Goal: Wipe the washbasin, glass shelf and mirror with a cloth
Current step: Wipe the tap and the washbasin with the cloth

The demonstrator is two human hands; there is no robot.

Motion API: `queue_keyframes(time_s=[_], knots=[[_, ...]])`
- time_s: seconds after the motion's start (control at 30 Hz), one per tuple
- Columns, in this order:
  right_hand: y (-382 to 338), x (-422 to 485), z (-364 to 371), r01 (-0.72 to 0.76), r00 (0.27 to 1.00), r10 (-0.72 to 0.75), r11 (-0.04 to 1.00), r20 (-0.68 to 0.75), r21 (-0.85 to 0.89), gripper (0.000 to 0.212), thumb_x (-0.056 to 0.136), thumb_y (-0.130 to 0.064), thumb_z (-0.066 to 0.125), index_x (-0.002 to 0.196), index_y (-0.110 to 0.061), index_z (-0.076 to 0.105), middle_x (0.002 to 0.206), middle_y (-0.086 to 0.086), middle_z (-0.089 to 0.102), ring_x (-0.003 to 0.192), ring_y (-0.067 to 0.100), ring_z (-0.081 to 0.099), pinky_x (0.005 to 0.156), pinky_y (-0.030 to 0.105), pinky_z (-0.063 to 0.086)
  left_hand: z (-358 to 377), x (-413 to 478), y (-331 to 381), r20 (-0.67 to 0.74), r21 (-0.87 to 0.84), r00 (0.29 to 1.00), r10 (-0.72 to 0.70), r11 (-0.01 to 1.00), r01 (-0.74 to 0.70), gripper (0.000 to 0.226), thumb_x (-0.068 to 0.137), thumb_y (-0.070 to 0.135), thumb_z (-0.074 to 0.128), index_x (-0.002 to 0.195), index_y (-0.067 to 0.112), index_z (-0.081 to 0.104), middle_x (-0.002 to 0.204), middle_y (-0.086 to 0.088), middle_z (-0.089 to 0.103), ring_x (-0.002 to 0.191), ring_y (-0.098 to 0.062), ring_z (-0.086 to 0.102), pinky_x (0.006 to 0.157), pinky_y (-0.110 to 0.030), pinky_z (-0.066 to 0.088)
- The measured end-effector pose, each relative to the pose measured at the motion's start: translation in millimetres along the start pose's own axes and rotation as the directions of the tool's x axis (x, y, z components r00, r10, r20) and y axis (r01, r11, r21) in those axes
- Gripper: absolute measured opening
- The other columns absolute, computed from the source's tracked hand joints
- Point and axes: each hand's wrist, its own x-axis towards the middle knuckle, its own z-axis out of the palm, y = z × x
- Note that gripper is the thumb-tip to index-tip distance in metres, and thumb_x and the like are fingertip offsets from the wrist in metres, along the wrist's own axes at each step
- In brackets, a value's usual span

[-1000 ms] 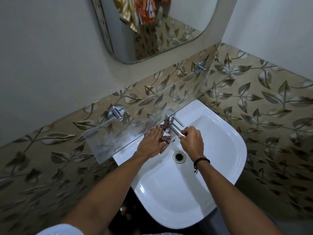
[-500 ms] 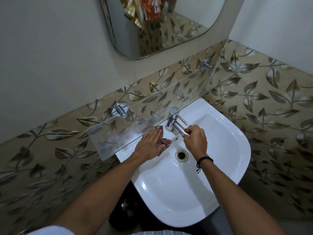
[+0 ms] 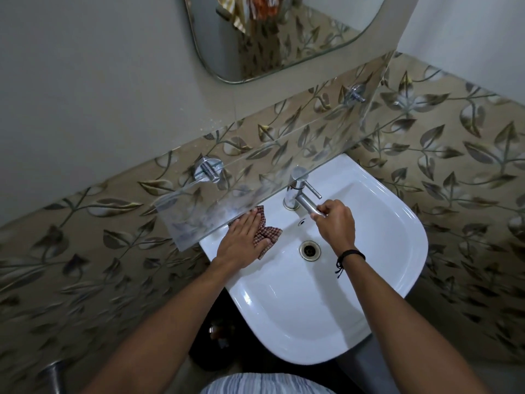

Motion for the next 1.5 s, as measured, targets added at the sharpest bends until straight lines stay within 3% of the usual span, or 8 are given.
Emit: queue_keyframes(time_s=[0.17, 0.4, 0.53, 0.63, 0.8, 1.03, 1.27, 1.5], knots=[[-4.8, -2.6, 2.8, 0.004, 1.0, -0.005, 1.0, -0.028, -0.028, 0.012, 0.086, -0.02, 0.074, 0.091, -0.013, 0.065, 0.102, 0.004, 0.065, 0.099, 0.028, 0.058, 0.072, 0.034, 0.049, -2.4, -1.8, 5.8, 0.011, 0.008, 0.999, -0.03, 1.0, 0.03, 0.092, 0.089, 0.072, 0.007, 0.16, 0.014, 0.001, 0.168, 0.001, -0.007, 0.154, -0.012, -0.008, 0.12, -0.03, -0.012], [-0.3, -1.0, 0.2, 0.037, 0.999, -0.037, 0.999, -0.01, -0.037, 0.014, 0.085, -0.023, 0.074, 0.088, -0.013, 0.065, 0.099, 0.001, 0.065, 0.095, 0.027, 0.06, 0.073, 0.036, 0.051, -13.9, -0.9, 8.1, 0.078, 0.006, 0.996, -0.038, 0.999, 0.038, 0.082, 0.101, 0.064, 0.026, 0.16, 0.017, -0.005, 0.167, 0.004, -0.013, 0.153, -0.009, -0.014, 0.121, -0.031, -0.011], [2.1, -1.1, 2.3, 0.036, 0.999, -0.036, 0.999, -0.02, -0.008, 0.014, 0.084, -0.022, 0.075, 0.087, -0.015, 0.064, 0.097, 0.001, 0.067, 0.094, 0.029, 0.061, 0.077, 0.04, 0.054, -8.6, -38.5, -11.1, 0.06, 0.037, 0.989, -0.134, 0.99, 0.132, 0.094, 0.086, 0.076, 0.008, 0.16, 0.019, -0.005, 0.167, 0.005, -0.012, 0.153, -0.009, -0.012, 0.118, -0.027, -0.014], [4.1, -0.3, 3.3, 0.03, 0.999, -0.03, 1.0, -0.025, 0.004, 0.014, 0.083, -0.022, 0.075, 0.084, -0.015, 0.063, 0.096, 0.002, 0.066, 0.092, 0.03, 0.061, 0.075, 0.042, 0.056, -6.3, -59.7, -18.2, 0.082, 0.066, 0.968, -0.237, 0.97, 0.232, 0.083, 0.099, 0.067, 0.023, 0.159, 0.019, -0.01, 0.166, 0.006, -0.017, 0.152, -0.008, -0.015, 0.122, -0.032, -0.009], [4.4, 1.4, 4.4, 0.041, 0.999, -0.041, 0.999, -0.027, -0.01, 0.012, 0.082, -0.021, 0.075, 0.084, -0.014, 0.065, 0.096, 0.002, 0.065, 0.092, 0.03, 0.061, 0.075, 0.042, 0.056, -6.6, -59.3, -8.7, 0.114, 0.079, 0.936, -0.333, 0.942, 0.325, 0.081, 0.101, 0.065, 0.021, 0.157, 0.018, -0.014, 0.164, 0.005, -0.023, 0.151, -0.008, -0.019, 0.123, -0.035, -0.011], [1.5, 1.1, 5.9, 0.086, 0.996, -0.087, 0.994, -0.014, -0.069, 0.015, 0.084, -0.019, 0.074, 0.082, -0.016, 0.06, 0.099, 0.006, 0.066, 0.096, 0.033, 0.06, 0.075, 0.041, 0.055, -8.7, -56.8, -5.8, 0.135, 0.031, 0.928, -0.348, 0.937, 0.347, 0.083, 0.1, 0.066, 0.022, 0.158, 0.019, -0.014, 0.164, 0.006, -0.024, 0.151, -0.008, -0.02, 0.123, -0.035, -0.011], [-0.8, -1.4, 5.2, 0.07, 0.997, -0.073, 0.995, -0.04, -0.07, 0.012, 0.086, -0.02, 0.073, 0.093, -0.012, 0.067, 0.1, 0.006, 0.066, 0.101, 0.031, 0.055, 0.08, 0.044, 0.053, -2.4, -74.5, 5.9, 0.126, 0.083, 0.927, -0.353, 0.935, 0.345, 0.08, 0.102, 0.059, 0.026, 0.158, 0.016, -0.01, 0.166, -0.001, -0.017, 0.153, -0.014, -0.016, 0.122, -0.035, -0.013], [-7.0, -8.6, 6.2, 0.048, 0.997, -0.054, 0.993, -0.055, -0.109, 0.014, 0.088, -0.023, 0.073, 0.095, -0.012, 0.067, 0.102, 0.008, 0.066, 0.102, 0.033, 0.054, 0.081, 0.045, 0.052, -14.8, -63.9, -7.4, 0.137, 0.028, 0.954, -0.268, 0.963, 0.267, 0.083, 0.1, 0.063, 0.028, 0.159, 0.018, -0.01, 0.166, 0.001, -0.019, 0.152, -0.012, -0.017, 0.123, -0.035, -0.01]])
